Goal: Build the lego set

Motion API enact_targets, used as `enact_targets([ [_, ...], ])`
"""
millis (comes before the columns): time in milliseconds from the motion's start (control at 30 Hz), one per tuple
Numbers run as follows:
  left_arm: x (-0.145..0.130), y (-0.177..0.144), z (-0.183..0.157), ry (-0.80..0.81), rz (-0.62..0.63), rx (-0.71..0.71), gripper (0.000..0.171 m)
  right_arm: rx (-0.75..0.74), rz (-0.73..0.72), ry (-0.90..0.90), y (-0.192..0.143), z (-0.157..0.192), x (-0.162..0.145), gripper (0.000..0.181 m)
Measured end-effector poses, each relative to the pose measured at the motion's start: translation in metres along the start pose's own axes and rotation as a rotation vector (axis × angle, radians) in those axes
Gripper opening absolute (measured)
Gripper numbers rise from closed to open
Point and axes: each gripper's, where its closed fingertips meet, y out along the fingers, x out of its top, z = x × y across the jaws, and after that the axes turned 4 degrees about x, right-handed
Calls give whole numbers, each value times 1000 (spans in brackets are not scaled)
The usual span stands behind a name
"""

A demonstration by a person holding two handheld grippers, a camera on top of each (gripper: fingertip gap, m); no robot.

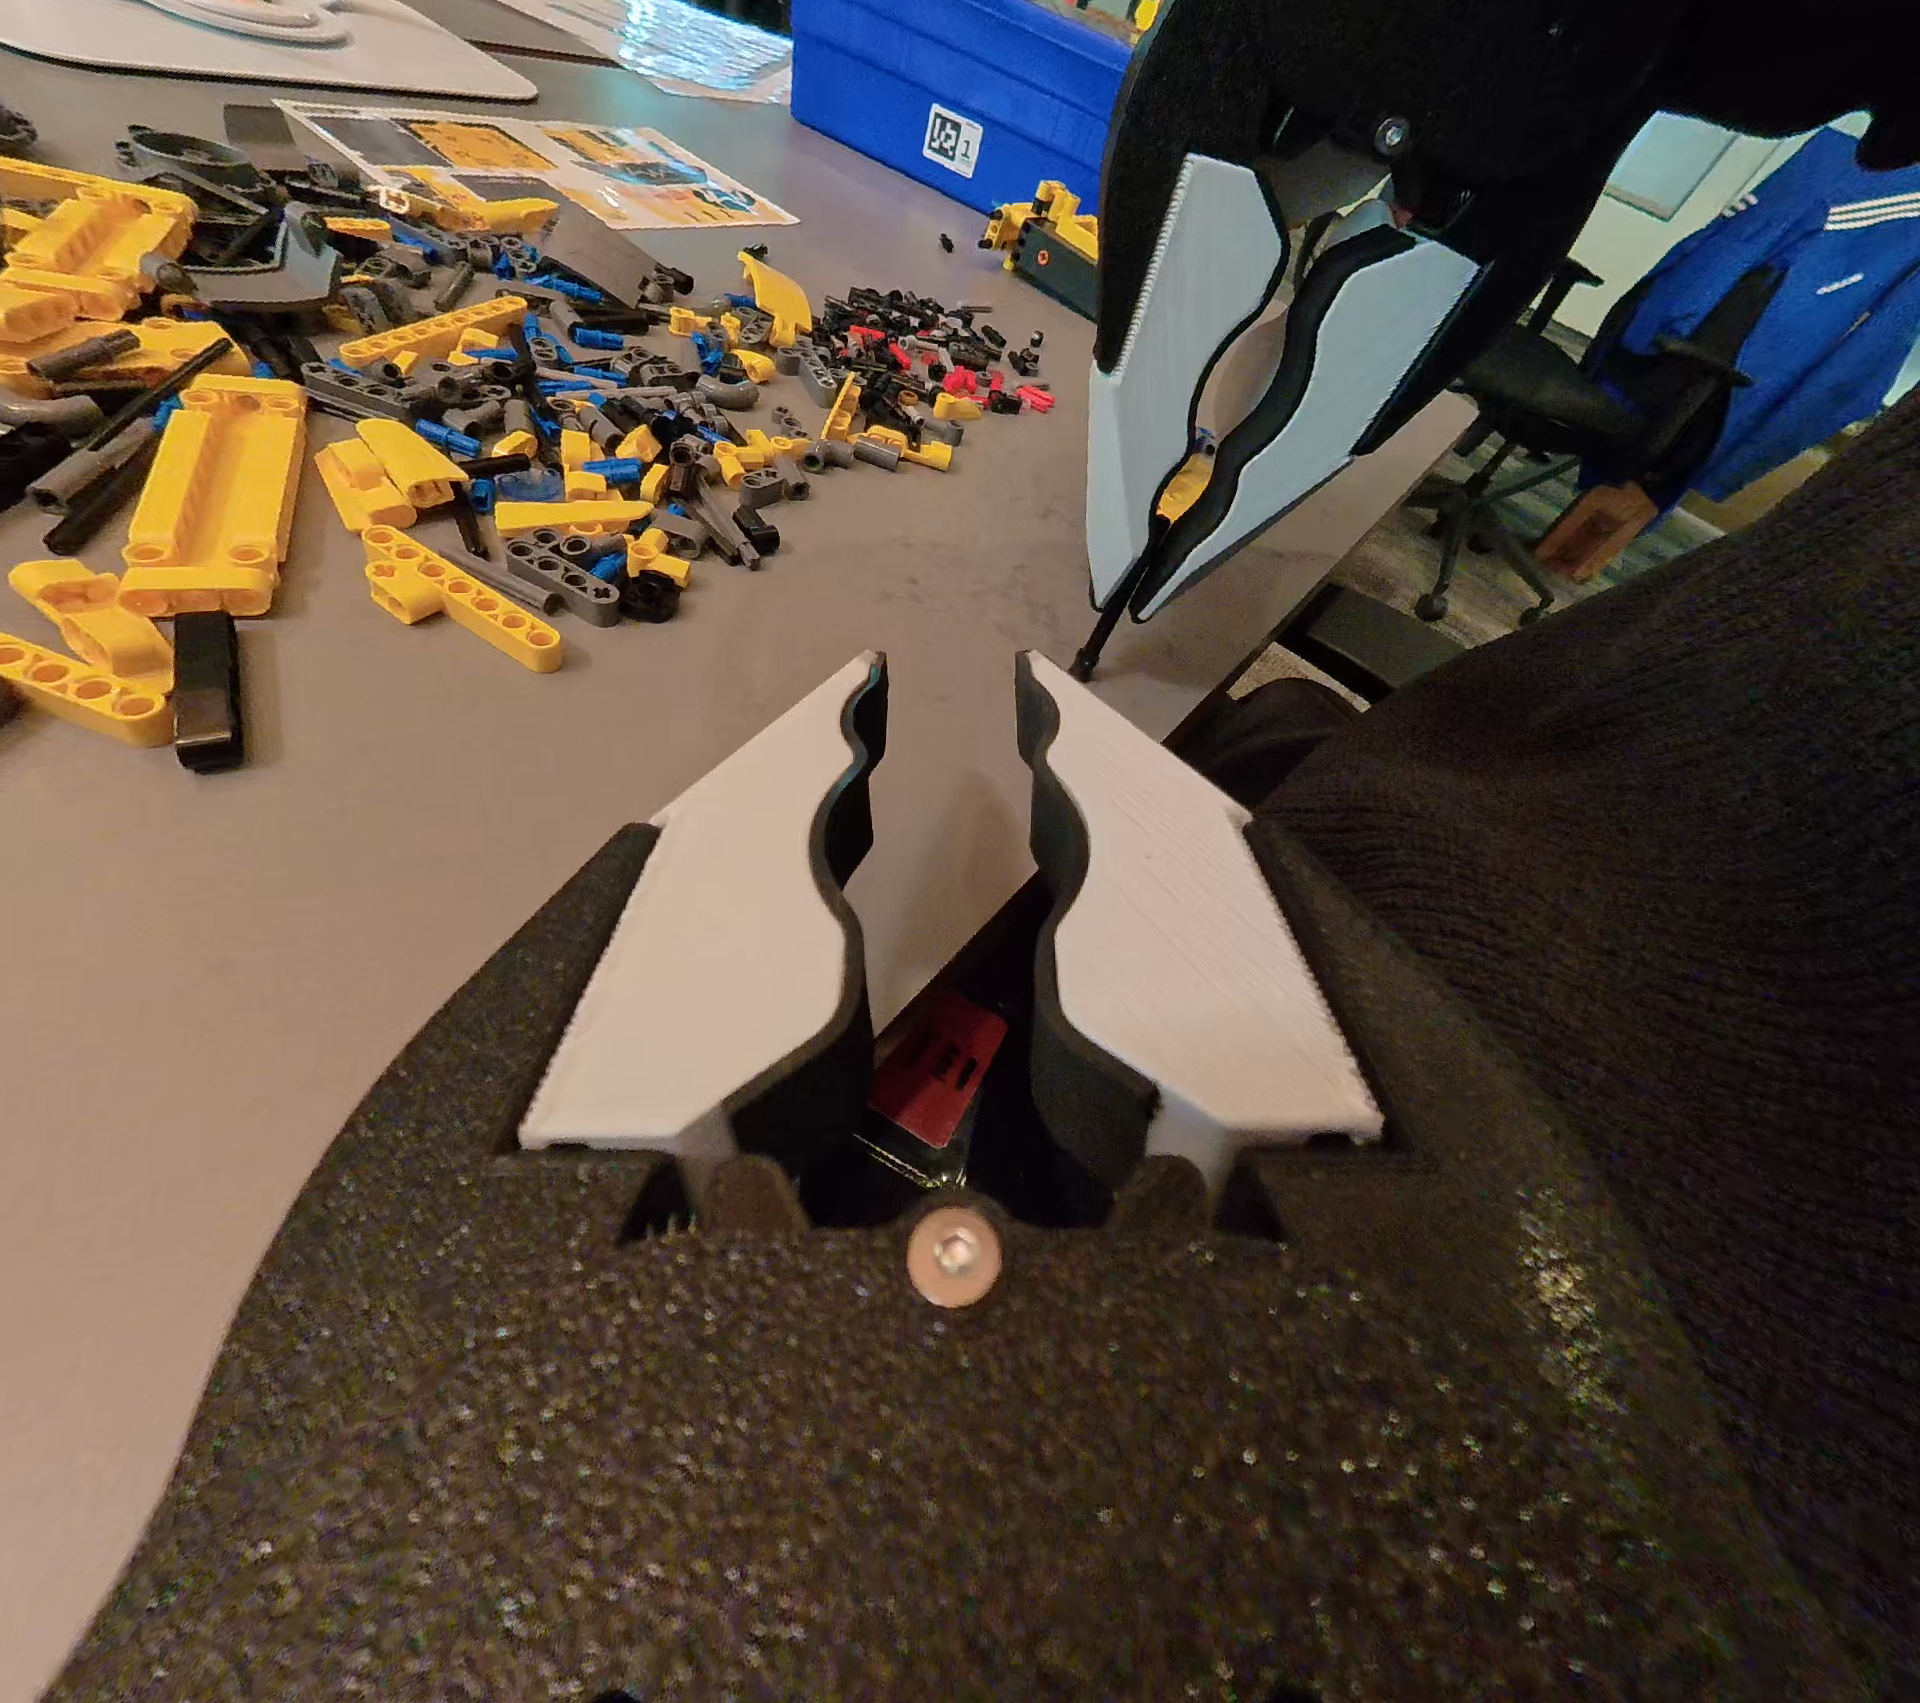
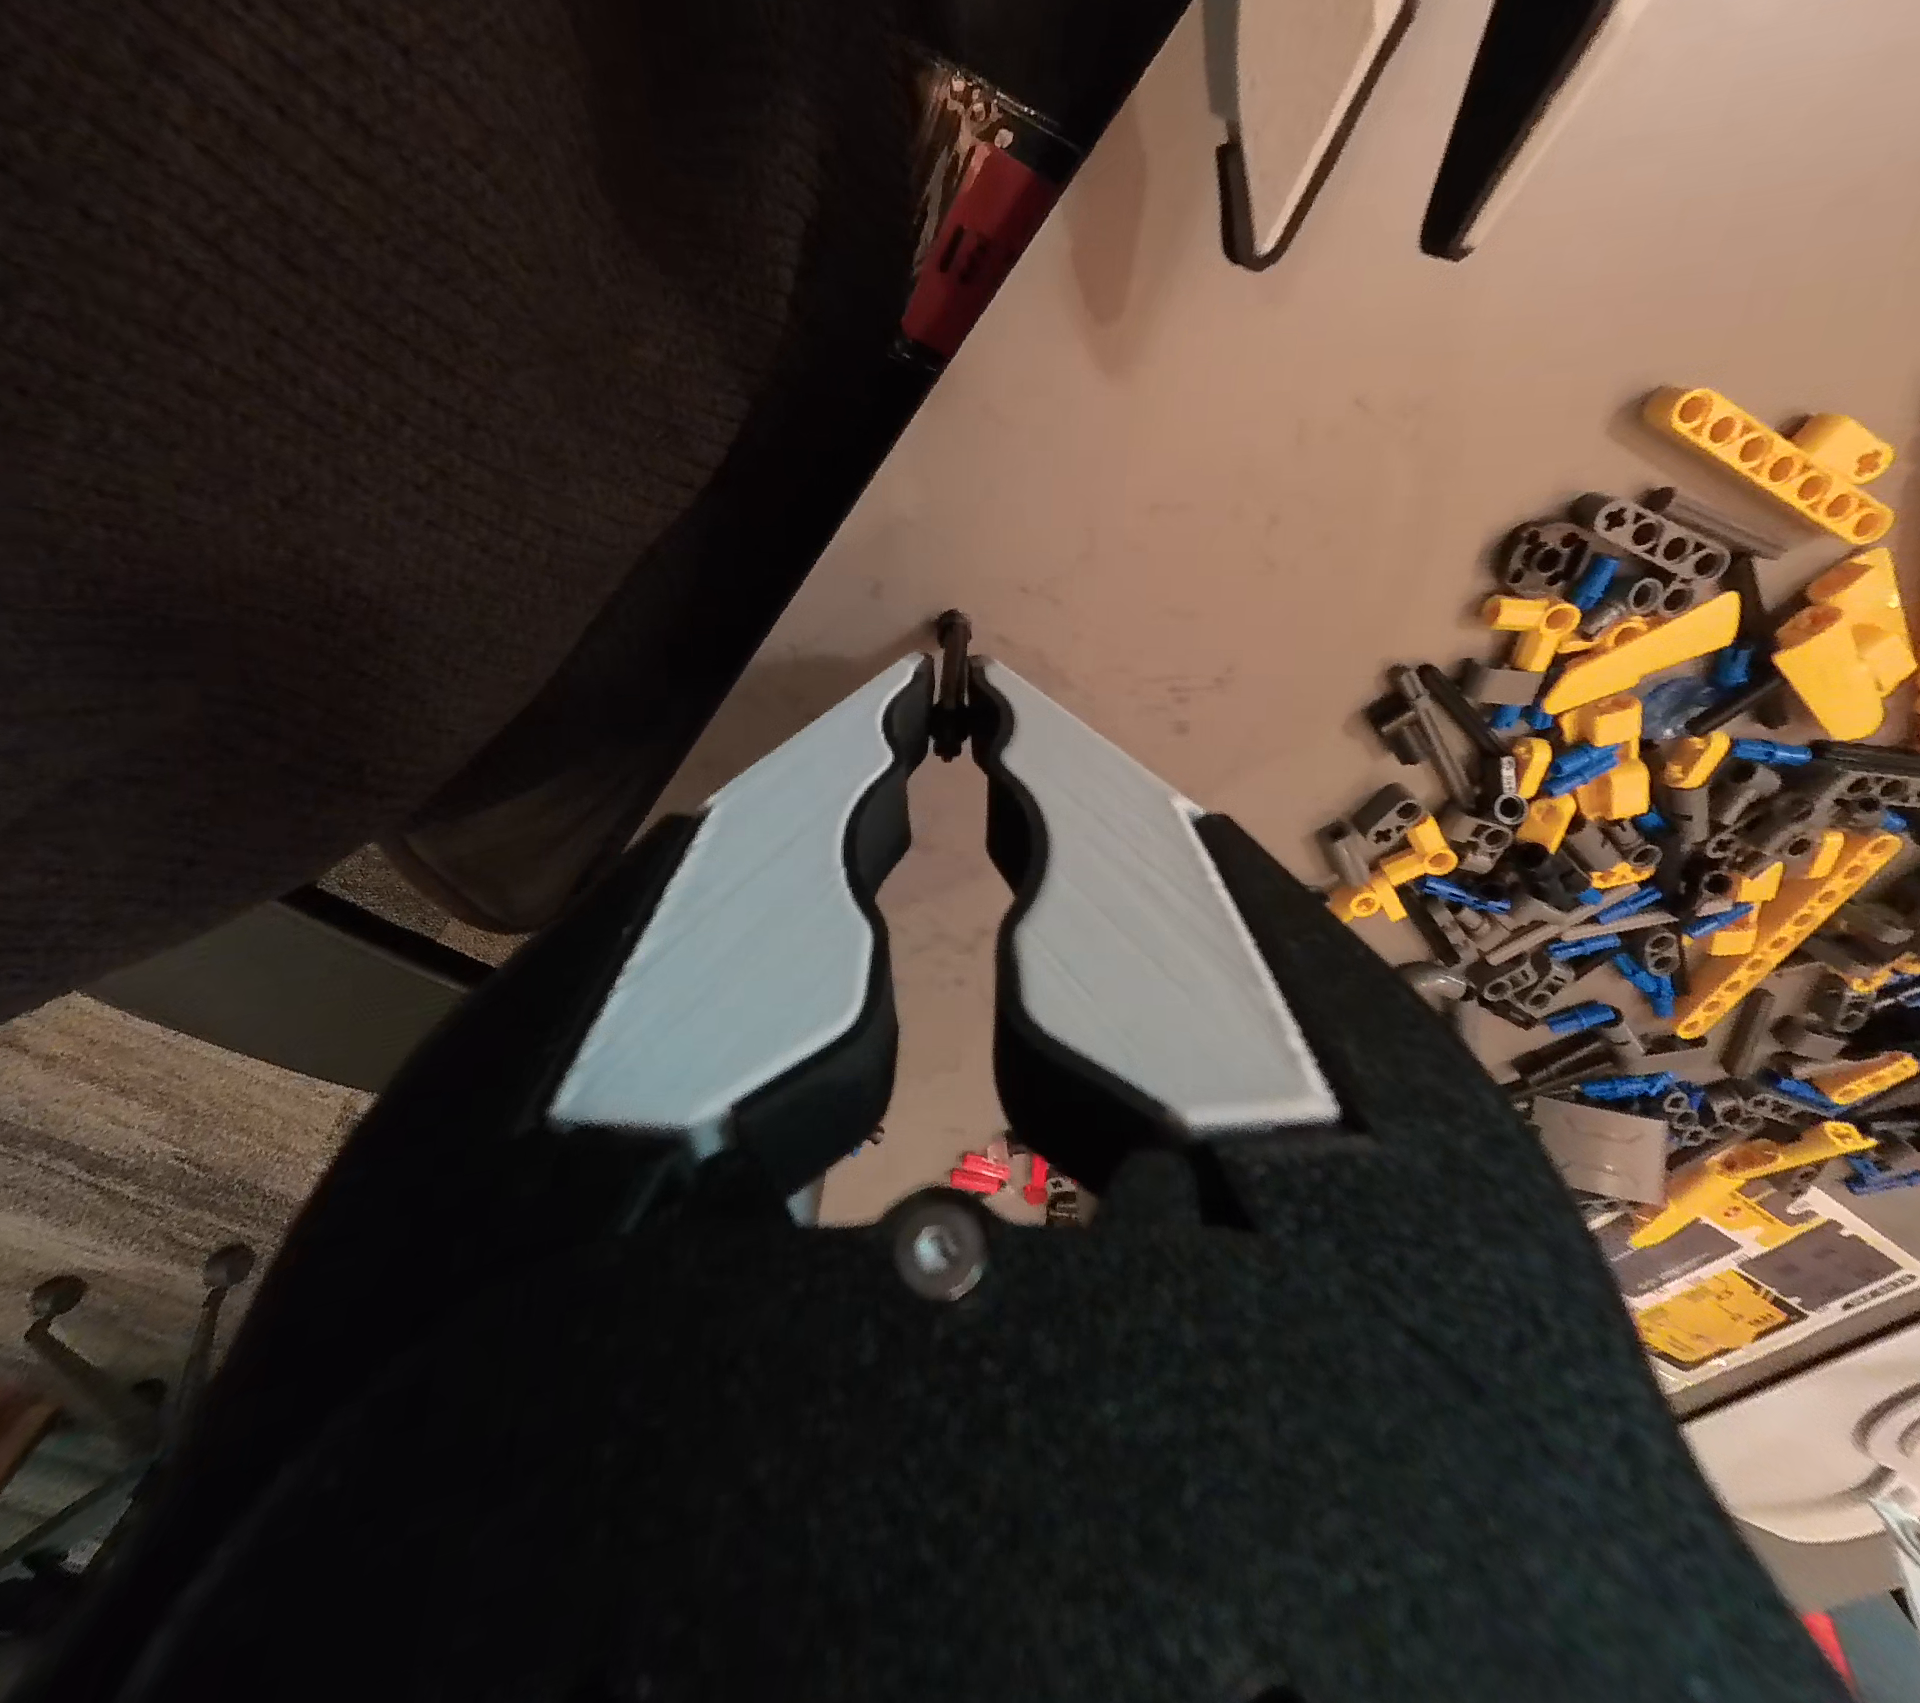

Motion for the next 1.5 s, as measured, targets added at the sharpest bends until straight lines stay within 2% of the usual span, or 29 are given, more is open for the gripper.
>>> enact_targets([
  [600,0,0,1,1,1,2,24,-11,42,-49,-1,0,0,6],
  [933,-2,1,4,8,4,18,24,-26,121,-230,-2,2,2,5],
  [1500,-5,3,6,4,11,17,24,4,112,-226,0,1,-1,6],
])
